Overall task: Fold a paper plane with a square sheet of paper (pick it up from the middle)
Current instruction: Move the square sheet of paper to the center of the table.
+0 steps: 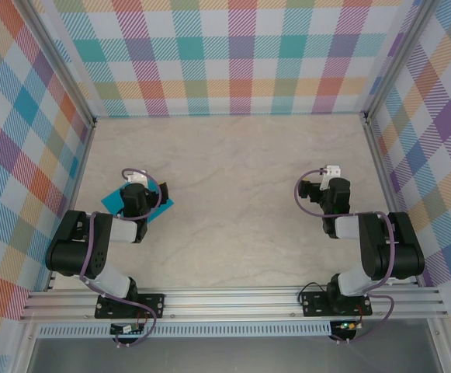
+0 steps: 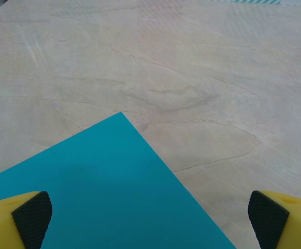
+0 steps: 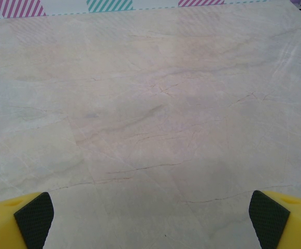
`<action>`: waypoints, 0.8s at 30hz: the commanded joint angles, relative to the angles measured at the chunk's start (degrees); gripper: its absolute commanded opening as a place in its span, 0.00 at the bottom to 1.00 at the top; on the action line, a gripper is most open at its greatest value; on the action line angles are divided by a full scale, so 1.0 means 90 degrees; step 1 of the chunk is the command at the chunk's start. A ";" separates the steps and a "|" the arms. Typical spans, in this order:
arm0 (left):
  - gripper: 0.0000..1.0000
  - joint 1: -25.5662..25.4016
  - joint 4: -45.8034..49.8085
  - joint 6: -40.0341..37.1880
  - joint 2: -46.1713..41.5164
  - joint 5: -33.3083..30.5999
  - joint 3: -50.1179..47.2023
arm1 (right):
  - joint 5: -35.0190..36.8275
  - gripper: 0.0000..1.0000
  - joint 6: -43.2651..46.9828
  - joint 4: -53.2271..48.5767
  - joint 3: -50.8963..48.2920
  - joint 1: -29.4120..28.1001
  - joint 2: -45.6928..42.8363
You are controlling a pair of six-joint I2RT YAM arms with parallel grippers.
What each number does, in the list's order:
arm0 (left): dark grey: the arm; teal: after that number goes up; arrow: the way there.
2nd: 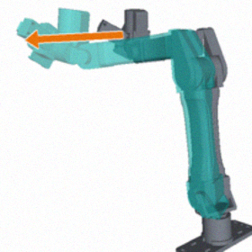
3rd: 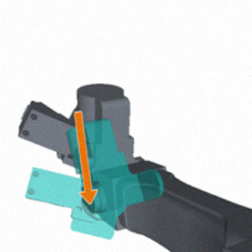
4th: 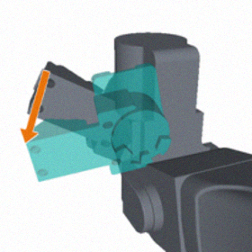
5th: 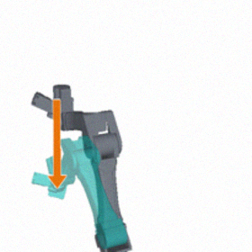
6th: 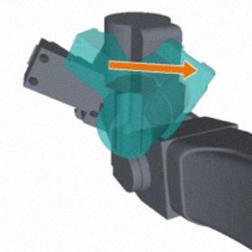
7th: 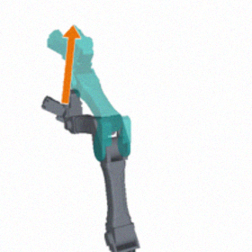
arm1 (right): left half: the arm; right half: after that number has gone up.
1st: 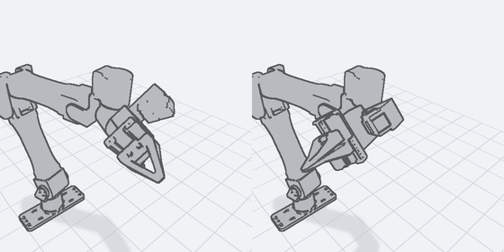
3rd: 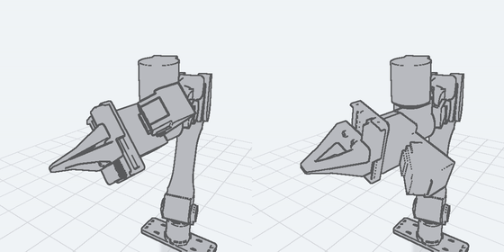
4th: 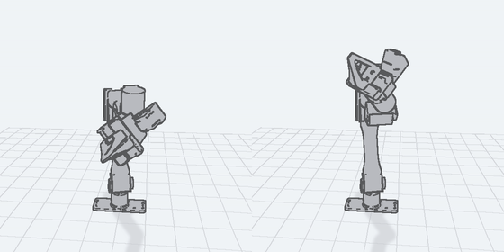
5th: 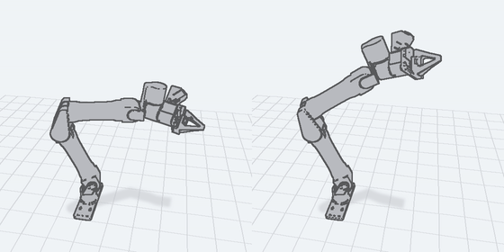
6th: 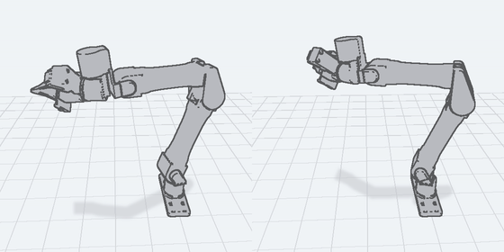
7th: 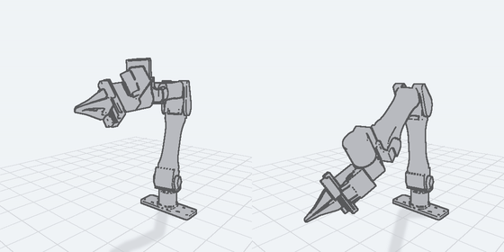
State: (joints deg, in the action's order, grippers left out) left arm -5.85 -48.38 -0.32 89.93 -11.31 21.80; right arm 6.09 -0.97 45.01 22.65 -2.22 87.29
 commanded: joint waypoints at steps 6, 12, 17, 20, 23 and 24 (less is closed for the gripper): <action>1.00 0.0053 0.0275 0.0178 -0.1145 -0.0536 -0.0257 | -0.0448 1.00 0.0121 -0.0320 0.0149 0.0026 -0.0482; 1.00 0.0064 0.1447 0.0407 -0.2439 -0.0711 -0.0213 | -0.0146 1.00 -0.0628 -0.3379 0.0981 0.0023 -0.1641; 1.00 0.0064 0.3586 0.0703 -0.3245 -0.0666 0.0767 | -0.0132 1.00 -0.1538 -0.5036 0.1337 0.0022 -0.2558; 1.00 0.0064 0.4475 0.1748 -0.3790 -0.1189 0.1100 | -0.0756 1.00 -0.2364 -0.6393 0.1919 0.0033 -0.2899; 1.00 0.0064 0.4572 0.2642 -0.4202 -0.1158 0.1012 | -0.1012 1.00 -0.2574 -0.7057 0.2119 0.0028 -0.3074; 1.00 0.0064 0.4593 0.3044 -0.4313 -0.1197 0.0946 | -0.1122 1.00 -0.2653 -0.7202 0.2080 0.0034 -0.3097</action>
State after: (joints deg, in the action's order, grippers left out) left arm -5.85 -13.82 15.94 53.17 -19.88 30.72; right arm -0.10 -18.72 -8.21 40.07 -2.24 60.84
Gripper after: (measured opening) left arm 0.999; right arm 0.997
